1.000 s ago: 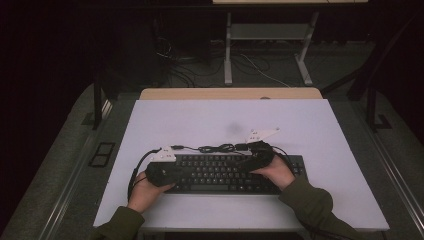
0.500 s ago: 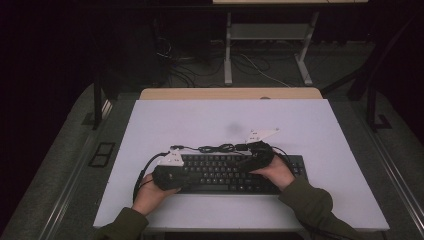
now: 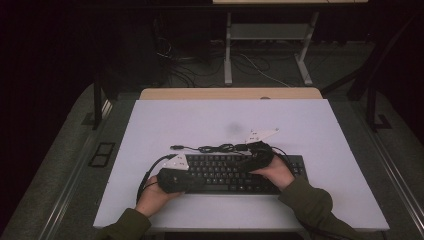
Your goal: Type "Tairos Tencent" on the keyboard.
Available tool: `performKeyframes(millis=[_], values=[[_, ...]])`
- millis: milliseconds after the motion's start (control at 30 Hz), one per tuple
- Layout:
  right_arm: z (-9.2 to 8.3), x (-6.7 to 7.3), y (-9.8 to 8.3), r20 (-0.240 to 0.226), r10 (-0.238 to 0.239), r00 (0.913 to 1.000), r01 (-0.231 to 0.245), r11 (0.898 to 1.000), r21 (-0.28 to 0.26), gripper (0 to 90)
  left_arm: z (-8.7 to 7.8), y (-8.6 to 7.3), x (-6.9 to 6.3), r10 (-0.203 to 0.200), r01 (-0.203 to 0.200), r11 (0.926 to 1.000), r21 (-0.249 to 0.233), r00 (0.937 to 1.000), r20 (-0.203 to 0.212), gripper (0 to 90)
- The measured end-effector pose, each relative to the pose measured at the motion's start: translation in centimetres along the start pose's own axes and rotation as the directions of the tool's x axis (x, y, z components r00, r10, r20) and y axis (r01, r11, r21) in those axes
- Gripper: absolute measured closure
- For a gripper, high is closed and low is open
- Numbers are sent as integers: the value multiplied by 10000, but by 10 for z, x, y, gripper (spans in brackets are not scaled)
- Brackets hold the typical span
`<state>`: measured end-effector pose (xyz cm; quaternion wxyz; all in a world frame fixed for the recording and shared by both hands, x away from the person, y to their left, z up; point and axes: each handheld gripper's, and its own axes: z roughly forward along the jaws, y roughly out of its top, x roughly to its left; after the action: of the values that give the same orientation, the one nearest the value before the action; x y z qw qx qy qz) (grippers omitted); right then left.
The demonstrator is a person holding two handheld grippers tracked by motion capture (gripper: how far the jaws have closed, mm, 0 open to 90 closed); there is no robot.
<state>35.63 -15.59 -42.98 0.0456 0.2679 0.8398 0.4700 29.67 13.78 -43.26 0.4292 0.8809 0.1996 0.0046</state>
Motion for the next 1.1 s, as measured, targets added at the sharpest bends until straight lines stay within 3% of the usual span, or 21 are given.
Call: performKeyframes(millis=[733, 1100], values=[[0, 0, 0, 12, 19, 10000, -19, 10000, -6, 229, 7, -4, 1, -92, 88, 9997, 215, 9998, 187, 892], [-1, 0, 1, 12, 23, 10000, -23, 10000, -56, 229, 4, -1, -1, -36, 35, 9998, 205, 10000, 59, 892]])
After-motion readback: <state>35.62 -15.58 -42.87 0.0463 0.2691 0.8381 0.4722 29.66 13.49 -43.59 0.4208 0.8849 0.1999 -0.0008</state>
